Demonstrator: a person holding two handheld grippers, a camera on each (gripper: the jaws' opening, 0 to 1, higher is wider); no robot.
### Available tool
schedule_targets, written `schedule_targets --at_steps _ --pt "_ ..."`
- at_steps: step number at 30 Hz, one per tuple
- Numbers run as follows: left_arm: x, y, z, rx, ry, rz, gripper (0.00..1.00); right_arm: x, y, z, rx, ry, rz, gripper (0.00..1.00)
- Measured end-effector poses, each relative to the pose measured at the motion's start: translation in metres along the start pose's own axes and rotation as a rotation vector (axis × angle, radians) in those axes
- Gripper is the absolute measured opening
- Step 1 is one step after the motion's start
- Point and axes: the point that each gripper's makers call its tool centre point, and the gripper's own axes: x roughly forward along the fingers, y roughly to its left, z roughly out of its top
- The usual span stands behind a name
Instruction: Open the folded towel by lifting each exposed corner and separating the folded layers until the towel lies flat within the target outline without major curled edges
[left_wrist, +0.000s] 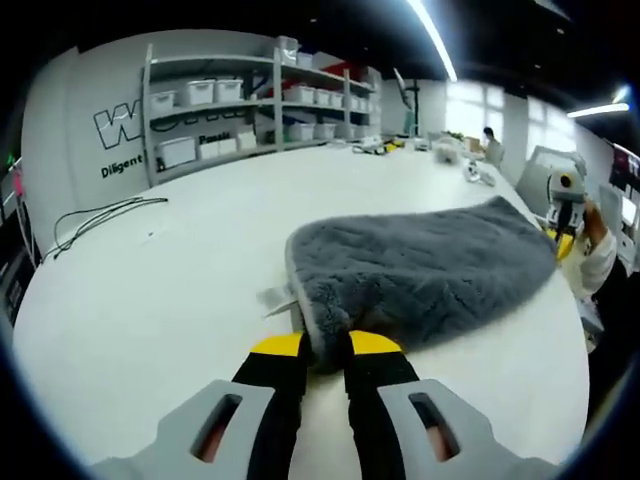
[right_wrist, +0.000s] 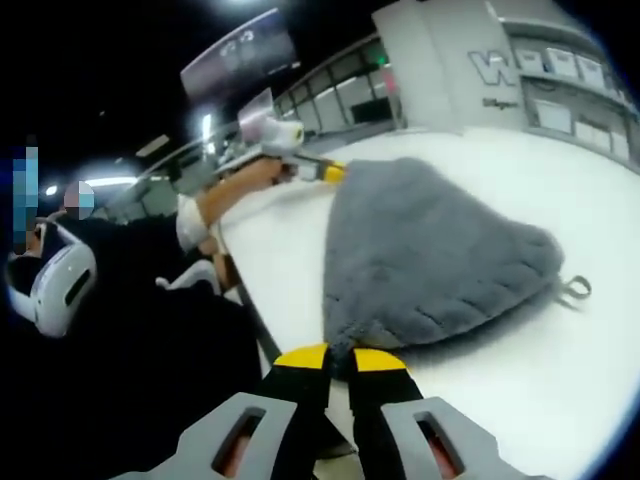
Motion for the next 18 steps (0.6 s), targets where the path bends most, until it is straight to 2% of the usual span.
schedule_targets --at_steps 14,18 --pt "0.011 0.006 0.006 0.024 0.007 0.009 0.14 -0.003 -0.013 0.007 -0.018 0.017 0.025 0.03" --pt "0.016 0.006 0.008 0.008 0.005 0.002 0.14 -0.004 -0.016 0.009 -0.020 0.021 0.031 0.03"
